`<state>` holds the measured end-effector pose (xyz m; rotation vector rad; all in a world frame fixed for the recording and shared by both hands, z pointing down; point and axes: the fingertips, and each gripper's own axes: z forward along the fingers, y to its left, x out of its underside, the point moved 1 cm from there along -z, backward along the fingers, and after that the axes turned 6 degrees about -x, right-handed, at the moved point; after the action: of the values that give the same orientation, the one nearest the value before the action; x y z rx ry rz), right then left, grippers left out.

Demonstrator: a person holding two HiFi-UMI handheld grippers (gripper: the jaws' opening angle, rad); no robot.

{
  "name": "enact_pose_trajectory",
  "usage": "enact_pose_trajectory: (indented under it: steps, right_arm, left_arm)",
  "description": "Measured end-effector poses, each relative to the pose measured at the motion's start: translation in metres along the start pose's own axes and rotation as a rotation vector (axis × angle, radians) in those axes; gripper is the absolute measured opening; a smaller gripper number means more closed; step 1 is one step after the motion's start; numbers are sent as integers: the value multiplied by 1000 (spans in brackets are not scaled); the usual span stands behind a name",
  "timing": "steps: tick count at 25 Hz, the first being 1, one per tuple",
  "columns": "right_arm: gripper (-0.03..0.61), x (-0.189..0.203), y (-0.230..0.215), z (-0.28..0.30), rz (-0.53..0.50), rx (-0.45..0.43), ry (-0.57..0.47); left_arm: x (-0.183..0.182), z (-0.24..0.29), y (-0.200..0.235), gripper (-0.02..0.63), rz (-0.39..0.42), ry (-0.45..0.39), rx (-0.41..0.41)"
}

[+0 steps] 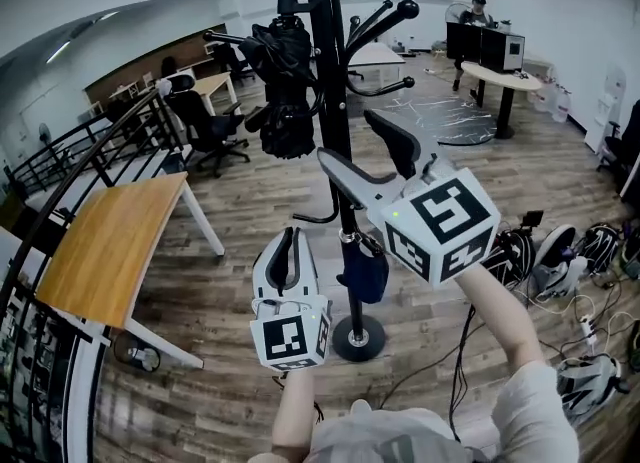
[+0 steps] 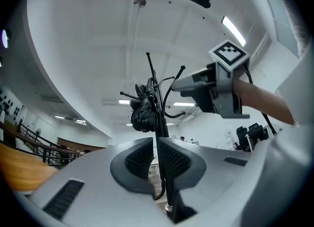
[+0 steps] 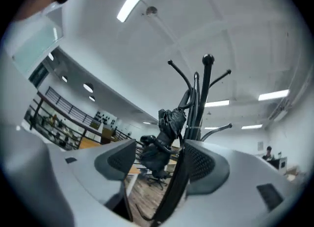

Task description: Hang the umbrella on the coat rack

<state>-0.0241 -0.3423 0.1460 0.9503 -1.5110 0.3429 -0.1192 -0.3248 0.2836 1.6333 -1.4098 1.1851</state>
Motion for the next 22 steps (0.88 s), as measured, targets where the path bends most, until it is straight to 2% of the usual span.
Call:
enact_pose_trajectory:
  steps: [2, 3, 8, 10, 13, 15, 19, 22]
  right_arm:
    - [308, 16, 4, -23, -99, 44, 12]
    - [308, 25, 5, -33, -113, 53, 18]
    - [308, 82, 15, -85, 33, 110, 19]
    - [308, 110, 20, -102, 48, 158, 67]
    - [305, 143, 31, -126, 35, 213, 159]
    - [263, 162, 43, -139, 71, 201, 170]
    - [114, 197, 70, -170, 206, 213, 160]
    - [63, 221, 89, -187, 298, 228, 188]
  left_arm:
    - [-10, -4, -3, 29, 22, -19, 12]
    - [-14, -6, -5, 29, 35, -27, 15]
    - [-19, -27, -15, 29, 69, -72, 21]
    - [-9, -36, -25, 29, 79, -63, 45]
    - [11, -53, -40, 29, 80, -6, 50]
    - [22, -66, -48, 29, 69, 15, 39]
    - [45, -96, -66, 29, 66, 49, 38]
    - [61, -112, -77, 29, 49, 96, 53]
